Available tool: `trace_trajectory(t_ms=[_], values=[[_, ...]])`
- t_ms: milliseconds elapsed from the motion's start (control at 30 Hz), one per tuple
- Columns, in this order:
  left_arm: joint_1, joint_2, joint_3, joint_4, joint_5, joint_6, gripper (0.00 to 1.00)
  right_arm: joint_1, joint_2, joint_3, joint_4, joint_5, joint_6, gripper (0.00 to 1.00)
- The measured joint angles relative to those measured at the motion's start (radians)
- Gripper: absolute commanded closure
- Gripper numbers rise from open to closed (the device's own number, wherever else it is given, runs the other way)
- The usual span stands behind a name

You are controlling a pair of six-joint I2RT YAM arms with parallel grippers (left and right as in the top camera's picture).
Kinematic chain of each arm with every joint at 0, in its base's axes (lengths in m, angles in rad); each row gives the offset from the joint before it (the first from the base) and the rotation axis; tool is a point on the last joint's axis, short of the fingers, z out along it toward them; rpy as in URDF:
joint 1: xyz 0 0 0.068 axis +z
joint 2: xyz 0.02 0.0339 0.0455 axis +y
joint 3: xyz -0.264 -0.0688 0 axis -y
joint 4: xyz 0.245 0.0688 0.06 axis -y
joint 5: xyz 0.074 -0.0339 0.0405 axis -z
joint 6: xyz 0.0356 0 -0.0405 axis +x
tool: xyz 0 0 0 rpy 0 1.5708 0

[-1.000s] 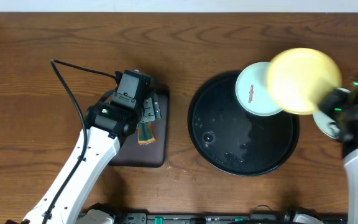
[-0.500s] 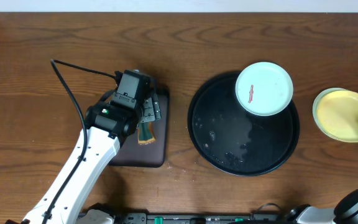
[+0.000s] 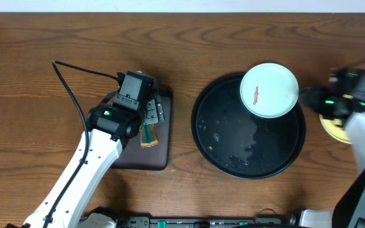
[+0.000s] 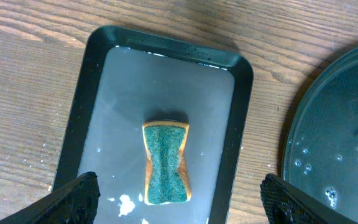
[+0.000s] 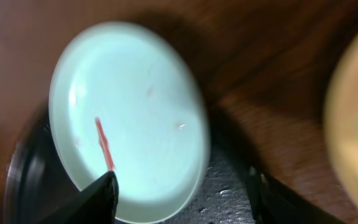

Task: Clean dirty plates on tray and stack at the side
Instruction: 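Move the right gripper back and grip the remaining blue plate rim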

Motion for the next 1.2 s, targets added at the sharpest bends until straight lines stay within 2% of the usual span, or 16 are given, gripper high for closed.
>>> trace_trajectory(t_ms=[100, 200, 300, 400, 467, 733, 967, 1100, 1133, 1200], values=[[0.000, 0.000, 0.000, 0.000, 0.000, 0.000, 0.16, 0.134, 0.021, 0.000, 0.044, 0.210, -0.024, 0.40], [0.000, 0.000, 0.000, 0.000, 0.000, 0.000, 0.16, 0.197, 0.087, 0.002, 0.129, 0.353, -0.058, 0.47], [0.000, 0.000, 0.000, 0.000, 0.000, 0.000, 0.16, 0.212, 0.151, 0.002, 0.153, 0.415, -0.076, 0.61], [0.000, 0.000, 0.000, 0.000, 0.000, 0.000, 0.16, 0.212, 0.200, 0.002, 0.158, 0.453, -0.093, 0.89], [0.000, 0.000, 0.000, 0.000, 0.000, 0.000, 0.16, 0.212, 0.208, 0.001, 0.154, 0.465, -0.093, 0.99], [0.000, 0.000, 0.000, 0.000, 0.000, 0.000, 0.16, 0.212, 0.078, 0.003, 0.008, 0.391, -0.090, 0.99], [0.000, 0.000, 0.000, 0.000, 0.000, 0.000, 0.16, 0.223, -0.016, 0.005, -0.249, 0.253, 0.026, 0.99], [0.000, 0.000, 0.000, 0.000, 0.000, 0.000, 0.16, 0.262, -0.015, -0.040, -0.306, 0.225, 0.108, 0.99], [0.000, 0.000, 0.000, 0.000, 0.000, 0.000, 0.16, 0.272, -0.015, -0.058, -0.303, 0.220, 0.130, 0.94], [0.000, 0.000, 0.000, 0.000, 0.000, 0.000, 0.16, 0.291, -0.014, -0.100, -0.291, 0.211, 0.171, 0.64]])
